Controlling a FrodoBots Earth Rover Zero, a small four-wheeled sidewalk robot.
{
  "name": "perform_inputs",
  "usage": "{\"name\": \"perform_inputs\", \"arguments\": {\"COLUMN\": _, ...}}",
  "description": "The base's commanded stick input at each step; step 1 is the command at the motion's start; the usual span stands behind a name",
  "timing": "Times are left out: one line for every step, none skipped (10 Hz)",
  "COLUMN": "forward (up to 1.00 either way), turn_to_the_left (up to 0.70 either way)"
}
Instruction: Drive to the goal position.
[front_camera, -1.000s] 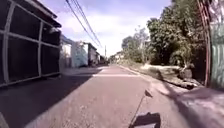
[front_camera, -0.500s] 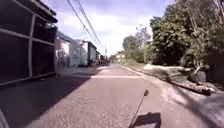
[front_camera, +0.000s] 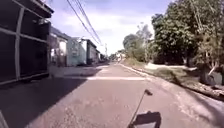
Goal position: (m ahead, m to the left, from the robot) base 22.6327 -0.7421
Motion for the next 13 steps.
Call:
{"name": "perform_inputs", "arguments": {"forward": 1.0, "turn_to_the_left": 0.0}}
{"name": "perform_inputs", "arguments": {"forward": 1.0, "turn_to_the_left": 0.0}}
{"name": "perform_inputs", "arguments": {"forward": 1.0, "turn_to_the_left": 0.0}}
{"name": "perform_inputs", "arguments": {"forward": 1.0, "turn_to_the_left": 0.0}}
{"name": "perform_inputs", "arguments": {"forward": 1.0, "turn_to_the_left": 0.0}}
{"name": "perform_inputs", "arguments": {"forward": 0.76, "turn_to_the_left": 0.0}}
{"name": "perform_inputs", "arguments": {"forward": 0.29, "turn_to_the_left": 0.0}}
{"name": "perform_inputs", "arguments": {"forward": 0.0, "turn_to_the_left": 0.0}}
{"name": "perform_inputs", "arguments": {"forward": 0.0, "turn_to_the_left": 0.0}}
{"name": "perform_inputs", "arguments": {"forward": 0.0, "turn_to_the_left": 0.0}}
{"name": "perform_inputs", "arguments": {"forward": 0.0, "turn_to_the_left": 0.0}}
{"name": "perform_inputs", "arguments": {"forward": 0.0, "turn_to_the_left": 0.0}}
{"name": "perform_inputs", "arguments": {"forward": 0.0, "turn_to_the_left": 0.0}}
